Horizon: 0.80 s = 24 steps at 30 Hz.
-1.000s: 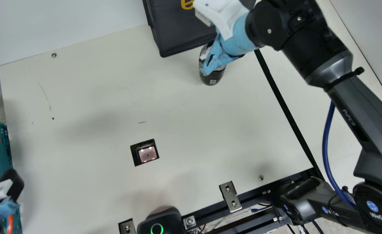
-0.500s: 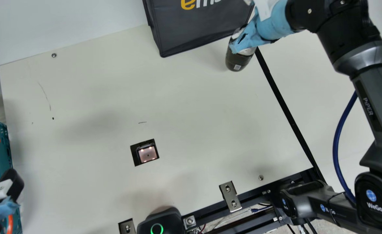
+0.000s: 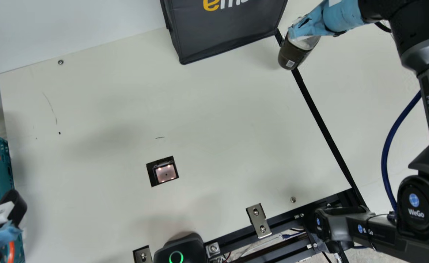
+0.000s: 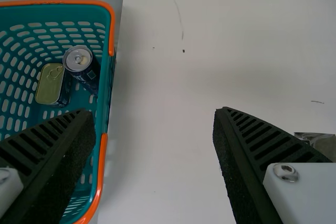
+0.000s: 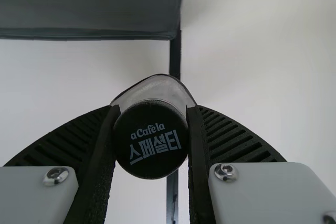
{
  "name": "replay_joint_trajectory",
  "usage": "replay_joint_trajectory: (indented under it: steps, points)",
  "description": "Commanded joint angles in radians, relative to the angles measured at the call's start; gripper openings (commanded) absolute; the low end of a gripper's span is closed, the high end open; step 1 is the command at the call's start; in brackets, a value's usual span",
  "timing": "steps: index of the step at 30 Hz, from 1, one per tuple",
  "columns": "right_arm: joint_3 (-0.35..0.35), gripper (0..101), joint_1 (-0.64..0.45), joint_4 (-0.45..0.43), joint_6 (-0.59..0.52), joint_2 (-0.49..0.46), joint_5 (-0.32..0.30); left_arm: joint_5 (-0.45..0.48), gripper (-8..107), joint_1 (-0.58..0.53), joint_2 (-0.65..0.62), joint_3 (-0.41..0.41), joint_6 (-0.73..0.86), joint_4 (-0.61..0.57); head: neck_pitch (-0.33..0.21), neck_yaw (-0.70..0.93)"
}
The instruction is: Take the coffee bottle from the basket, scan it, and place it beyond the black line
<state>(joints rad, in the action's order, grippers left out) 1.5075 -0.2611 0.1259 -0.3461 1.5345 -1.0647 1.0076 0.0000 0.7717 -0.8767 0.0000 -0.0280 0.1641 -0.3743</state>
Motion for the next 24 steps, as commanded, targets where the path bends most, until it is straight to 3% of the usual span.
replay_joint_trajectory:
  steps: [1, 24]
  points:
    - [0.005, 0, -0.021, 0.001, 0.002, 0.005, 0.002, 0.0, 90, 0.0, 0.0, 0.0, 0.0, 0.0, -0.026, -0.002]
    - [0.017, 0, -0.155, -0.005, 0.022, 0.079, 0.044, 0.0, 90, 0.0, 0.0, 0.0, 0.0, 0.0, -0.026, -0.002]
